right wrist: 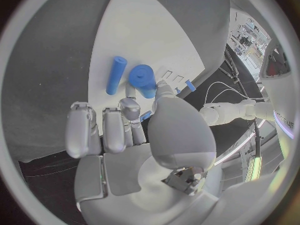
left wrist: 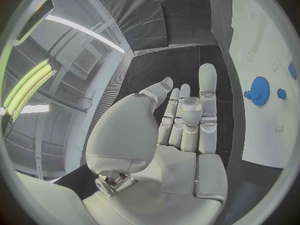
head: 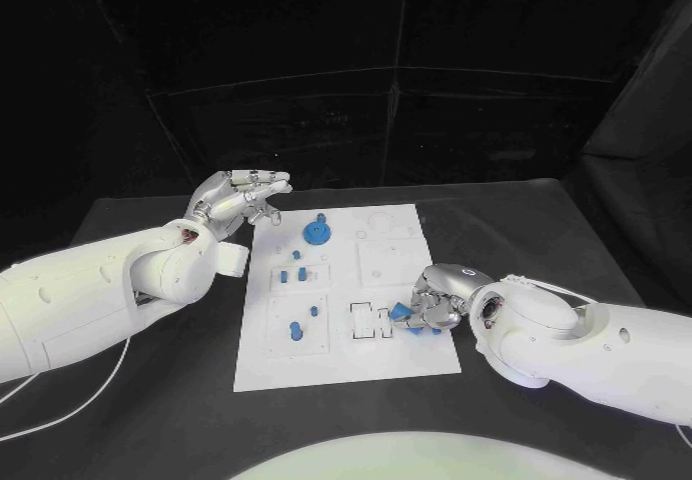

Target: Assemble the parts on the task board

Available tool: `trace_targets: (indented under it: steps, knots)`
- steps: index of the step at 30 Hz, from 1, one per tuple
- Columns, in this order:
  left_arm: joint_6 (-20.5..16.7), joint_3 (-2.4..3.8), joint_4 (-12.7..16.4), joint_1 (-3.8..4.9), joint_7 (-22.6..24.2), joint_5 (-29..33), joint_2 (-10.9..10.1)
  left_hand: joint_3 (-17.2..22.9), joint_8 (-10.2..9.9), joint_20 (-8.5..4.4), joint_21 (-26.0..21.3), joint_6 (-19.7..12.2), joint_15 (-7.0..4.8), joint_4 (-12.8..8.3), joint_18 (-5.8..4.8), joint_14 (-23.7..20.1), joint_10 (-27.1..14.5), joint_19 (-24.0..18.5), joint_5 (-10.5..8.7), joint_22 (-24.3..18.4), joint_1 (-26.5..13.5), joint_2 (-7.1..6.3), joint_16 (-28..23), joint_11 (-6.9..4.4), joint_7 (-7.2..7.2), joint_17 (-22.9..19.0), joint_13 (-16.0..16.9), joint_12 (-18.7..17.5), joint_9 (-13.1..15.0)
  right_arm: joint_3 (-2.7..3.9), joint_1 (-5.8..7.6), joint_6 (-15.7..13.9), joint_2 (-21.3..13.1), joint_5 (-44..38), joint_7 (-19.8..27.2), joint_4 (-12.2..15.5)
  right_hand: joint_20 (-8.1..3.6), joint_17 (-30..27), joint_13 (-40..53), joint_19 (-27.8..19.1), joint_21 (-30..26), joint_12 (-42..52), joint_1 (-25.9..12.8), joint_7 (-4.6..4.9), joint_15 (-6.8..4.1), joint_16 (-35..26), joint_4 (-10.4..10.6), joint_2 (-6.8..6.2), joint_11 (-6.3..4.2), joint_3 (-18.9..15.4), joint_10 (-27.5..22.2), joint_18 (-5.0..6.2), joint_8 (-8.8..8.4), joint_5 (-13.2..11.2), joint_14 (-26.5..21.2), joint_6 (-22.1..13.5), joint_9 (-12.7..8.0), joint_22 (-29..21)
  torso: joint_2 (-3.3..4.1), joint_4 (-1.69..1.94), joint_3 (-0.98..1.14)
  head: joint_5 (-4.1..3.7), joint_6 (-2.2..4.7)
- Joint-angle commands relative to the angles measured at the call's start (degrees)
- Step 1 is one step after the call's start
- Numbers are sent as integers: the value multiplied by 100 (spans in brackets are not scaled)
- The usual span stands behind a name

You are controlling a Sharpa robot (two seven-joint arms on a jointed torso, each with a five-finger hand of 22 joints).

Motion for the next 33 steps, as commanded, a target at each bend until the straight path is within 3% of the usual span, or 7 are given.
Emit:
trace_targets:
  steps: [1, 5, 7, 12, 21, 27, 33]
  knots:
    - [68, 4, 13, 7, 34, 16, -3, -29, -8, 26, -21, -29, 4, -5, 118, -55, -25, -21, 20, -9, 4, 35, -7, -6, -12, -5, 6, 36, -4, -43, -90, 250, 47, -120, -78, -31, -5, 21, 41, 6, 31, 31, 141, -6, -33, 43, -6, 30, -30, 42, -15, -43, 25, 67, 254, -34, 7, 332, 2, 6, -6, 4, -11]
    - [68, 4, 14, 7, 33, 16, -7, -29, -8, 26, -21, -29, 4, -5, 118, -55, -25, -21, 20, -9, 4, 35, -7, -6, -12, -5, 6, 36, -4, -43, -131, 116, 77, -170, -88, -19, -15, 79, 126, 24, 51, 60, 359, -29, -47, 75, -18, 161, -51, 84, 7, -49, 122, 219, 263, -1, 60, 363, 4, 8, -9, -16, -23]
    - [68, 4, 15, 7, 33, 16, -8, -29, -8, 26, -21, -29, 4, -5, 118, -55, -25, -21, 20, -9, 4, 35, -7, -6, -12, -5, 6, 36, -4, -42, -139, -49, 71, -223, -70, 10, -25, 158, 194, 62, 87, 101, 423, -54, -62, 117, -14, 272, -71, 116, 45, -62, 180, 324, 278, 55, 92, 414, 4, 9, -9, -19, -21]
    - [69, 4, 14, 6, 34, 16, -8, -29, -8, 26, -21, -29, 4, -5, 118, -55, -25, -21, 20, -9, 4, 35, -7, -6, -12, -5, 6, 36, -4, -40, -148, -455, 8, -263, 50, 133, -70, 457, 472, 202, 218, 302, 589, -127, -113, 279, -31, 402, -137, 133, 221, -108, 306, 512, 330, 189, 183, 599, -3, 19, -15, 7, -22]
    - [66, 4, 10, 5, 37, 16, 0, -36, -5, 27, -23, -29, 5, -7, 119, -58, -34, -20, 20, -11, 5, 38, -3, -6, -11, -7, 7, 45, -3, -35, -147, -1076, -93, -51, 270, 387, -131, 675, 784, 316, 329, 498, 781, -210, -176, 397, -32, 560, -213, 155, 417, -149, 388, 792, 361, 291, 295, 756, -4, 21, -29, 22, -16]
    - [62, 4, 14, 5, 37, 16, 8, -37, -4, 27, -23, -29, 5, -8, 119, -58, -35, -20, 21, -12, 7, 40, -1, -6, -11, -5, 7, 46, -3, -31, -143, -1485, -22, 244, 391, 470, -151, 717, 836, 359, 369, 520, 847, -237, -197, 421, -39, 592, -237, 163, 454, -164, 398, 838, 366, 340, 337, 814, 0, 25, -31, 45, 2]
    - [59, 4, 26, 5, 38, 16, 10, -36, -3, 27, -23, -29, 5, -10, 119, -59, -37, -20, 21, -12, 10, 43, -2, -6, -12, -9, 7, 48, -3, -30, -142, -1462, 149, 495, 400, 412, -158, 717, 836, 361, 373, 508, 826, -236, -201, 422, -14, 617, -238, 153, 457, -165, 387, 849, 365, 346, 350, 819, 7, 43, -41, 59, -9]
